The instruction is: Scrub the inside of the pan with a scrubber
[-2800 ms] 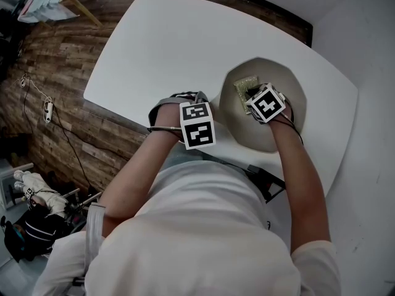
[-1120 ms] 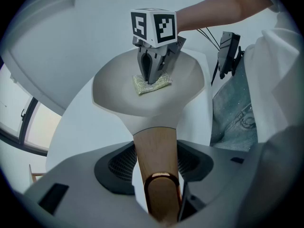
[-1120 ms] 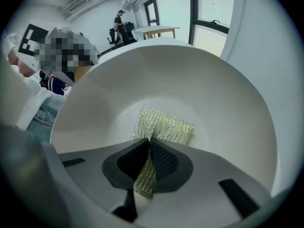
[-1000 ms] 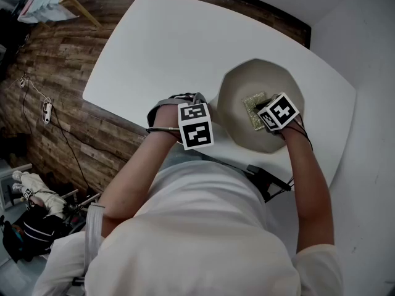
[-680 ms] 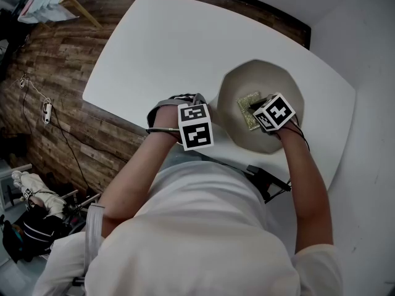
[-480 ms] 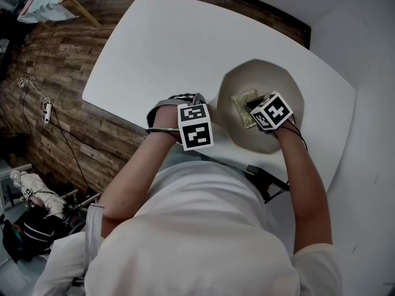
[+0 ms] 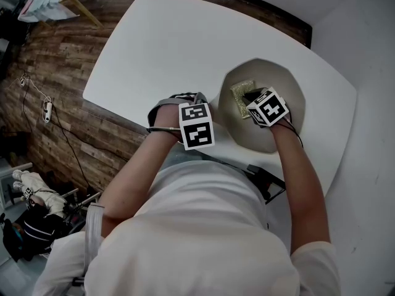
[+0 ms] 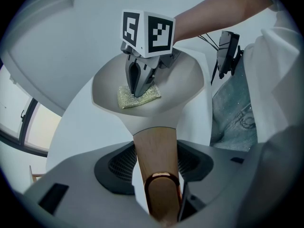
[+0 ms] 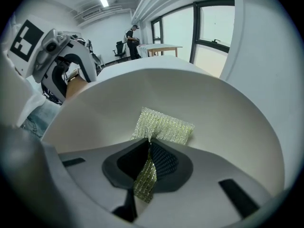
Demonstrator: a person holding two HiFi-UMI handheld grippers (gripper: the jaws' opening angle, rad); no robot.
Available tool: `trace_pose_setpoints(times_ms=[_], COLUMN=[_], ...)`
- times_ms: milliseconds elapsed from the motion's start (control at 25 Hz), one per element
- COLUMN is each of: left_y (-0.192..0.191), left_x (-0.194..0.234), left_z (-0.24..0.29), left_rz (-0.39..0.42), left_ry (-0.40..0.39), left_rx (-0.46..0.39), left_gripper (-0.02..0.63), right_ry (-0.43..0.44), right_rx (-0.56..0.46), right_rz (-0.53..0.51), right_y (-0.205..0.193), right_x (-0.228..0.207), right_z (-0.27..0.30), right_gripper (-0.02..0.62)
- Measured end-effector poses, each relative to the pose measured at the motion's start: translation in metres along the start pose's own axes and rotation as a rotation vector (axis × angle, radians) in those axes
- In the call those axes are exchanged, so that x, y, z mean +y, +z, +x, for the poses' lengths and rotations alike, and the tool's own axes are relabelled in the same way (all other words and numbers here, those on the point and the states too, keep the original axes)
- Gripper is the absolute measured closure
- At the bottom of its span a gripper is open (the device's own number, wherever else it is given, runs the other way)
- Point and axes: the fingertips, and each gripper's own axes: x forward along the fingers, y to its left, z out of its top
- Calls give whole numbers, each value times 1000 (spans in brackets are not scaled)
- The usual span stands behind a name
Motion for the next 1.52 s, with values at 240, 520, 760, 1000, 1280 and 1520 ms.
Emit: trace_pose_setpoints(times_ms=[240,520,760,1000,1280,1520], left_y=[0,2,2,3,3,1], left_x=[-1,-2,-4,-5,-4,-3], left_z=[1,0,1,1,2,2], left_rz=[2,2,-1,-6,-12,-16], left_ry=[-2,-3,-4,-6,-5,-3], left_rx=[1,-4,-12,-17,-19,-16], left_gripper=[364,364,364,364,365,364], right_ry=[-105,-225,-322,-380,-386,-354], right_rx=[-16,15,79,135,215,311], right_rz=[12,16,-13,-8,27,23], right_y=[2,-4,-16,-28,-48,-65], right_x=[-22,-49,-64,-76,-81,-73], right_z=[0,-6,-16,-23,-31,-36], right_gripper=[558,558,558,558,559,558])
